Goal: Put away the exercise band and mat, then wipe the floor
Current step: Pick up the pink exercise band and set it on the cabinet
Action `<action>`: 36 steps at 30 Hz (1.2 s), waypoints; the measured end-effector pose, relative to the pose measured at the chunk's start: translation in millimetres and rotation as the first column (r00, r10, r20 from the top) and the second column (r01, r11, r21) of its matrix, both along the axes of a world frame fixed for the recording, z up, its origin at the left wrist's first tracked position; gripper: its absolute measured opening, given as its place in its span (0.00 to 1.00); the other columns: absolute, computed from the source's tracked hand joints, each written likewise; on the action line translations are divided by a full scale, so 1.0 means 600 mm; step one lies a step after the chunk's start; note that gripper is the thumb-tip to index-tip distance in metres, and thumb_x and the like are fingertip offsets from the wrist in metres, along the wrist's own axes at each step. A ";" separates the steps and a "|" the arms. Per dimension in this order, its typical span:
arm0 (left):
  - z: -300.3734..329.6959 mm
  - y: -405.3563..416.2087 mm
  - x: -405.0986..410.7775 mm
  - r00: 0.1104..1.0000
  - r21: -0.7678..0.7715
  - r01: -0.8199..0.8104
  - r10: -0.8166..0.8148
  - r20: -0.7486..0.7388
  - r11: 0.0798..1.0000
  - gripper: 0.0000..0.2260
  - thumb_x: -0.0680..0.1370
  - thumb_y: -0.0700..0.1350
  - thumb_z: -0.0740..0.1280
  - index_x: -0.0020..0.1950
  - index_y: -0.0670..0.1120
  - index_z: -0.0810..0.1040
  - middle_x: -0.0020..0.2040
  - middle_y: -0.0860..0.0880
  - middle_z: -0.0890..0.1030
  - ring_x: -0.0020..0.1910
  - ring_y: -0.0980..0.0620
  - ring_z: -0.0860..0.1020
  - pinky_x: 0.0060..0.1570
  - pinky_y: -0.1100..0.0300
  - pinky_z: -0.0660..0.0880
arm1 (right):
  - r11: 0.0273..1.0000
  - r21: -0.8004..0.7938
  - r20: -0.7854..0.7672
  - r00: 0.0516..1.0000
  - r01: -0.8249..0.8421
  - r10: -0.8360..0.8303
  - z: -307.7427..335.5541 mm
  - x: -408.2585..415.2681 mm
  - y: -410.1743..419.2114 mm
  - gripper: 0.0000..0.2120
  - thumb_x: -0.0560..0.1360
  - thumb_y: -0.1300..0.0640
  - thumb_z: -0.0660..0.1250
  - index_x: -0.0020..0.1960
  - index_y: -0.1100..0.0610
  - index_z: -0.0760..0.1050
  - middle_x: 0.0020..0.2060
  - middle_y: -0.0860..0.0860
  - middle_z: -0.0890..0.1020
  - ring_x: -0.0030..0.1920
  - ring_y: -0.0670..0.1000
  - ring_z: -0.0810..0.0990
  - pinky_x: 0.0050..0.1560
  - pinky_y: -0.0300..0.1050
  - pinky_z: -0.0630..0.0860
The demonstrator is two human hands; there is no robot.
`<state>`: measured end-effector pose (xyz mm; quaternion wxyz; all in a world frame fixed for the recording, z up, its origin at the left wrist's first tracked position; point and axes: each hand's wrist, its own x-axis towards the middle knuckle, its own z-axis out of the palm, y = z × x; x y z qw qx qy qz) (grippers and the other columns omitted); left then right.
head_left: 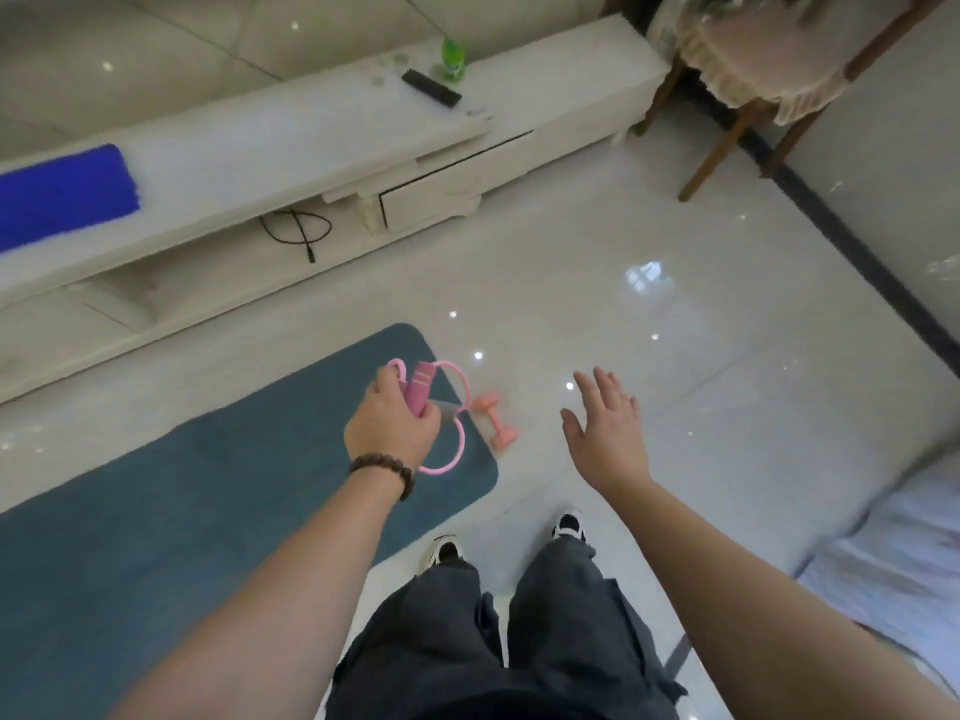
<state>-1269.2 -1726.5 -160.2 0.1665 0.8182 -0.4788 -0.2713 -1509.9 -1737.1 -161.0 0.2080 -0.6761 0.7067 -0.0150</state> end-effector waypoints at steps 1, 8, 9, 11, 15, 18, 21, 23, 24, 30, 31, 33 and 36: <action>-0.004 -0.009 -0.006 0.999 0.002 -0.039 0.039 0.002 0.999 0.17 0.73 0.48 0.66 0.59 0.45 0.69 0.51 0.47 0.76 0.39 0.48 0.72 0.36 0.57 0.66 | 0.999 0.014 -0.003 0.999 -0.033 0.033 -0.006 -0.004 -0.026 0.24 0.81 0.50 0.54 0.76 0.52 0.56 0.77 0.53 0.54 0.77 0.53 0.48 0.75 0.52 0.43; -0.051 -0.058 -0.065 0.925 0.100 -0.381 0.378 0.047 0.919 0.17 0.73 0.49 0.67 0.58 0.44 0.69 0.51 0.45 0.76 0.42 0.42 0.76 0.38 0.55 0.67 | 0.923 0.171 0.007 0.938 -0.343 0.347 -0.074 -0.038 -0.194 0.25 0.81 0.50 0.52 0.77 0.52 0.53 0.77 0.52 0.52 0.77 0.51 0.45 0.76 0.51 0.42; -0.058 -0.063 -0.079 0.901 0.117 -0.434 0.430 0.060 0.893 0.17 0.73 0.49 0.67 0.58 0.44 0.69 0.50 0.45 0.76 0.41 0.43 0.74 0.37 0.55 0.66 | 0.899 0.185 0.012 0.916 -0.396 0.401 -0.084 -0.044 -0.216 0.25 0.81 0.50 0.52 0.77 0.52 0.53 0.77 0.52 0.52 0.77 0.50 0.44 0.76 0.51 0.42; -0.072 -0.071 -0.109 0.855 0.142 -0.518 0.511 0.086 0.843 0.17 0.74 0.48 0.67 0.59 0.44 0.68 0.49 0.45 0.76 0.38 0.46 0.71 0.37 0.55 0.66 | 0.846 0.203 0.021 0.865 -0.494 0.501 -0.101 -0.054 -0.257 0.25 0.81 0.50 0.51 0.77 0.51 0.52 0.77 0.51 0.51 0.77 0.50 0.44 0.76 0.50 0.41; -0.098 -0.087 -0.164 0.765 0.175 -0.643 0.636 0.099 0.746 0.17 0.73 0.48 0.67 0.59 0.44 0.69 0.50 0.45 0.76 0.38 0.46 0.70 0.37 0.54 0.66 | 0.763 0.217 0.033 0.786 -0.609 0.617 -0.130 -0.068 -0.325 0.25 0.81 0.50 0.52 0.77 0.52 0.53 0.77 0.51 0.51 0.77 0.51 0.44 0.76 0.51 0.42; -0.122 -0.087 -0.185 0.728 0.194 -0.683 0.678 0.102 0.704 0.17 0.74 0.48 0.66 0.59 0.45 0.69 0.51 0.45 0.77 0.38 0.45 0.71 0.38 0.54 0.69 | 0.727 0.229 0.045 0.753 -0.647 0.656 -0.154 -0.069 -0.348 0.25 0.81 0.50 0.51 0.77 0.51 0.52 0.77 0.51 0.51 0.77 0.51 0.44 0.76 0.51 0.42; -0.163 -0.089 -0.193 0.715 0.209 -0.697 0.688 0.124 0.686 0.18 0.74 0.49 0.66 0.61 0.45 0.68 0.51 0.45 0.77 0.38 0.45 0.72 0.38 0.54 0.70 | 0.715 0.256 0.072 0.750 -0.651 0.658 -0.196 -0.064 -0.351 0.25 0.82 0.49 0.51 0.77 0.51 0.52 0.77 0.51 0.51 0.77 0.50 0.44 0.76 0.50 0.42; -0.203 -0.091 -0.194 0.708 0.210 -0.705 0.691 0.147 0.677 0.17 0.74 0.49 0.66 0.59 0.43 0.68 0.50 0.43 0.77 0.38 0.43 0.71 0.38 0.54 0.68 | 0.716 0.268 0.091 0.757 -0.645 0.647 -0.240 -0.061 -0.347 0.25 0.81 0.50 0.52 0.76 0.52 0.53 0.77 0.51 0.52 0.77 0.51 0.45 0.75 0.50 0.42; -0.229 -0.093 -0.194 0.708 0.212 -0.705 0.689 0.156 0.676 0.17 0.74 0.49 0.66 0.58 0.42 0.68 0.50 0.43 0.77 0.39 0.42 0.72 0.37 0.53 0.68 | 0.718 0.274 0.100 0.761 -0.640 0.641 -0.270 -0.059 -0.344 0.25 0.81 0.50 0.53 0.76 0.52 0.54 0.77 0.51 0.53 0.77 0.51 0.45 0.75 0.50 0.42; -0.475 -0.098 -0.188 0.697 0.231 -0.715 0.695 0.174 0.659 0.18 0.73 0.47 0.67 0.60 0.42 0.68 0.51 0.42 0.76 0.45 0.37 0.77 0.38 0.53 0.66 | 0.744 0.362 0.102 0.817 -0.561 0.567 -0.544 -0.055 -0.319 0.25 0.81 0.51 0.54 0.76 0.53 0.54 0.77 0.52 0.54 0.77 0.52 0.47 0.76 0.51 0.45; -0.519 -0.098 -0.186 0.705 0.226 -0.708 0.687 0.173 0.669 0.18 0.73 0.47 0.67 0.60 0.42 0.69 0.51 0.42 0.76 0.45 0.38 0.76 0.38 0.53 0.66 | 0.757 0.369 0.108 0.834 -0.540 0.542 -0.593 -0.055 -0.314 0.25 0.81 0.50 0.54 0.76 0.53 0.54 0.77 0.52 0.54 0.77 0.52 0.48 0.76 0.51 0.46; -0.613 -0.094 -0.184 0.715 0.218 -0.698 0.676 0.177 0.682 0.17 0.73 0.47 0.67 0.59 0.42 0.69 0.51 0.43 0.76 0.45 0.38 0.76 0.38 0.53 0.65 | 0.778 0.386 0.121 0.864 -0.495 0.490 -0.700 -0.055 -0.299 0.27 0.81 0.49 0.55 0.76 0.54 0.54 0.77 0.53 0.54 0.76 0.53 0.49 0.75 0.53 0.50; -0.741 -0.081 -0.179 0.729 0.222 -0.685 0.657 0.192 0.694 0.17 0.74 0.47 0.66 0.59 0.42 0.69 0.52 0.43 0.76 0.44 0.38 0.76 0.38 0.53 0.66 | 0.813 0.403 0.157 0.907 -0.420 0.390 -0.849 -0.049 -0.278 0.30 0.79 0.47 0.59 0.76 0.56 0.53 0.76 0.54 0.56 0.76 0.54 0.53 0.75 0.53 0.53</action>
